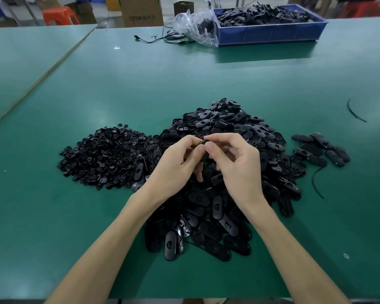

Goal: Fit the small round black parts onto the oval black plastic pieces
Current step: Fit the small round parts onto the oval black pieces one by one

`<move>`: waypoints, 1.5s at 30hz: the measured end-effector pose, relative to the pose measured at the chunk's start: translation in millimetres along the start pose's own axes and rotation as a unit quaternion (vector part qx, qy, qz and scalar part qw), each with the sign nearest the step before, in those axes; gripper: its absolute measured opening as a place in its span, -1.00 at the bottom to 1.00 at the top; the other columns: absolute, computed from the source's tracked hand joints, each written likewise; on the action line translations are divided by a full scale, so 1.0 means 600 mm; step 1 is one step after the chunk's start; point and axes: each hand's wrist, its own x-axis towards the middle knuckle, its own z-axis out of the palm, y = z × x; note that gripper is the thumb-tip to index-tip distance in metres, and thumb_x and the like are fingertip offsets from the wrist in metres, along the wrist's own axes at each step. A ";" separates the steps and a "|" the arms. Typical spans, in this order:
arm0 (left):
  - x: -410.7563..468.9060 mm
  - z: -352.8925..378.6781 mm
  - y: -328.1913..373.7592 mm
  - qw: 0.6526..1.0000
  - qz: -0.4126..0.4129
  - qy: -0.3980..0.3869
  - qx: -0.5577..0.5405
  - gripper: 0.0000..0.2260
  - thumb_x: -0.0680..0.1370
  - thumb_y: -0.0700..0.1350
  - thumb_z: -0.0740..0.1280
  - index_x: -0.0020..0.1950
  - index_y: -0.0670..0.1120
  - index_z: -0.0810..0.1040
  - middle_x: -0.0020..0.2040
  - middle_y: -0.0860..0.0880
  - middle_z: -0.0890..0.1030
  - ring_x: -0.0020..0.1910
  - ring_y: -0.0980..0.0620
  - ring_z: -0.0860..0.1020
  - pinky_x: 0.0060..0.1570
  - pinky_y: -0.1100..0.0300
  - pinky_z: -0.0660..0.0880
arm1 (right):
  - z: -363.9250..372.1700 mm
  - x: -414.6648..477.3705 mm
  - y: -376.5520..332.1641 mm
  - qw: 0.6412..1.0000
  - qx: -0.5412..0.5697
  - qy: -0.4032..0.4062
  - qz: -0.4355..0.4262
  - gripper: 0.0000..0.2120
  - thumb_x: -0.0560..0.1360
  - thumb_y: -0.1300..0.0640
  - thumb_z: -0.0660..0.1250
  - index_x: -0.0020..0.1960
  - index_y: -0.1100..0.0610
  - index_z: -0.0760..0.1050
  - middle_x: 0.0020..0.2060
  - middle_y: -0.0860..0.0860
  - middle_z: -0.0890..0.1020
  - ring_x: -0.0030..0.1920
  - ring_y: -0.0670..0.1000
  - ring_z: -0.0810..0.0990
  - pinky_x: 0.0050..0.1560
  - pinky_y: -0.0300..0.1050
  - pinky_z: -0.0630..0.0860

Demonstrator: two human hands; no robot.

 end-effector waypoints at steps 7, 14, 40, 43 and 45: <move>0.003 -0.002 0.005 0.994 -0.040 -0.002 -0.102 -0.81 0.70 -0.14 0.28 0.10 -0.28 0.55 -0.26 -0.11 0.60 -0.34 -0.07 0.60 -0.24 -0.01 0.61 | 0.000 -0.001 -0.001 0.996 0.075 0.020 0.039 -0.97 0.59 0.23 0.47 0.02 0.13 0.67 -0.15 0.02 0.74 -0.23 -0.04 0.70 -0.24 -0.21 0.62; 0.003 -0.007 0.000 0.980 -0.069 -0.020 -0.188 -0.86 0.69 -0.18 0.31 0.11 -0.23 0.60 -0.20 -0.12 0.61 -0.23 -0.04 0.61 -0.26 0.12 0.59 | -0.002 0.002 -0.005 0.989 0.129 0.039 0.058 -0.97 0.57 0.27 0.47 0.00 0.22 0.65 -0.20 0.08 0.75 -0.27 0.02 0.73 -0.26 -0.20 0.63; 0.004 -0.009 0.004 0.986 -0.071 -0.004 -0.154 -0.89 0.62 -0.20 0.31 0.00 -0.23 0.58 -0.30 -0.11 0.59 -0.35 -0.05 0.58 -0.31 0.09 0.56 | 0.001 -0.002 -0.004 0.994 0.099 0.015 0.041 -0.96 0.56 0.24 0.49 -0.03 0.17 0.64 -0.22 0.06 0.75 -0.29 0.02 0.74 -0.26 -0.23 0.63; 0.004 -0.006 0.004 0.990 -0.066 0.012 -0.127 -0.92 0.63 -0.32 0.28 -0.01 -0.27 0.56 -0.31 -0.14 0.60 -0.36 -0.05 0.59 -0.29 0.10 0.59 | 0.002 -0.005 -0.003 0.997 0.066 0.008 0.029 -0.95 0.56 0.22 0.50 -0.02 0.14 0.64 -0.21 0.03 0.75 -0.24 0.03 0.76 -0.20 -0.21 0.65; 0.003 -0.004 0.007 0.992 -0.057 0.019 -0.109 -0.92 0.62 -0.35 0.27 -0.03 -0.27 0.55 -0.33 -0.14 0.60 -0.36 -0.07 0.58 -0.25 0.10 0.59 | 0.003 -0.006 -0.002 0.999 0.042 0.009 0.024 -0.95 0.55 0.21 0.50 -0.02 0.11 0.64 -0.20 0.00 0.75 -0.22 0.03 0.76 -0.16 -0.16 0.67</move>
